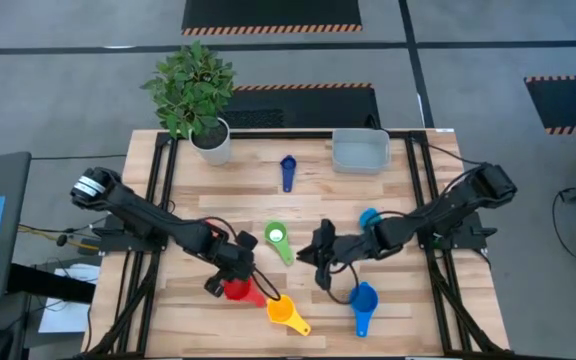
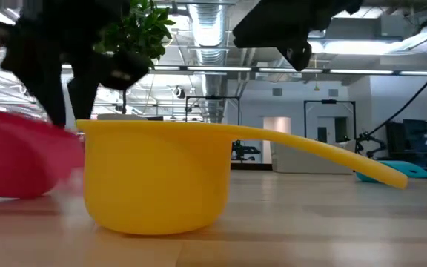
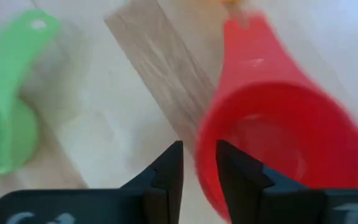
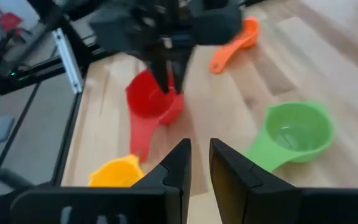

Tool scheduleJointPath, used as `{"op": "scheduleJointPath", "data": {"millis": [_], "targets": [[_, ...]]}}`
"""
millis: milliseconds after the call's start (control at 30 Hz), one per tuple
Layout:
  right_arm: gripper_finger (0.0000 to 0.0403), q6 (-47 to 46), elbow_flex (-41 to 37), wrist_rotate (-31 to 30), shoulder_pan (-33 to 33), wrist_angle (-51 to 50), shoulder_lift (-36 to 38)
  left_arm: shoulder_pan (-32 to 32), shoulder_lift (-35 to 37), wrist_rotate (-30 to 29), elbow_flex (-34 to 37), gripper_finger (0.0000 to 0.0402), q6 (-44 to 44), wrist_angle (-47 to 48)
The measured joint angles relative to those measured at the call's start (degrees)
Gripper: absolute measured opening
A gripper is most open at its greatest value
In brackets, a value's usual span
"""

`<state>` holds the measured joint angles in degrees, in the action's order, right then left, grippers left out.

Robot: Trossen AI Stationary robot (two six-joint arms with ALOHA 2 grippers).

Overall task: Nest measuring cups in basket
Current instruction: Move the red measuring cup towards the center of the table, then stack the yellow measuring cup on top of the red measuring cup

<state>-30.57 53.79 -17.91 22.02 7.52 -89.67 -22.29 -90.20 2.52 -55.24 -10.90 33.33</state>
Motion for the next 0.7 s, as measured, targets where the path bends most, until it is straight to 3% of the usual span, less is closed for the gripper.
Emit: {"op": "scheduleJointPath", "data": {"millis": [333,700], "targets": [[0.0092,-2.4,3.9,0.4,2.7,0.4,-7.1,-0.6,-1.5,-3.5,-0.2,0.0116,-6.2,0.0],[0.0190,1.0,13.9,3.0,2.7,-5.5,-16.2,-3.9,5.1,-4.1,-0.2,0.0117,-11.5,-2.3]]}}
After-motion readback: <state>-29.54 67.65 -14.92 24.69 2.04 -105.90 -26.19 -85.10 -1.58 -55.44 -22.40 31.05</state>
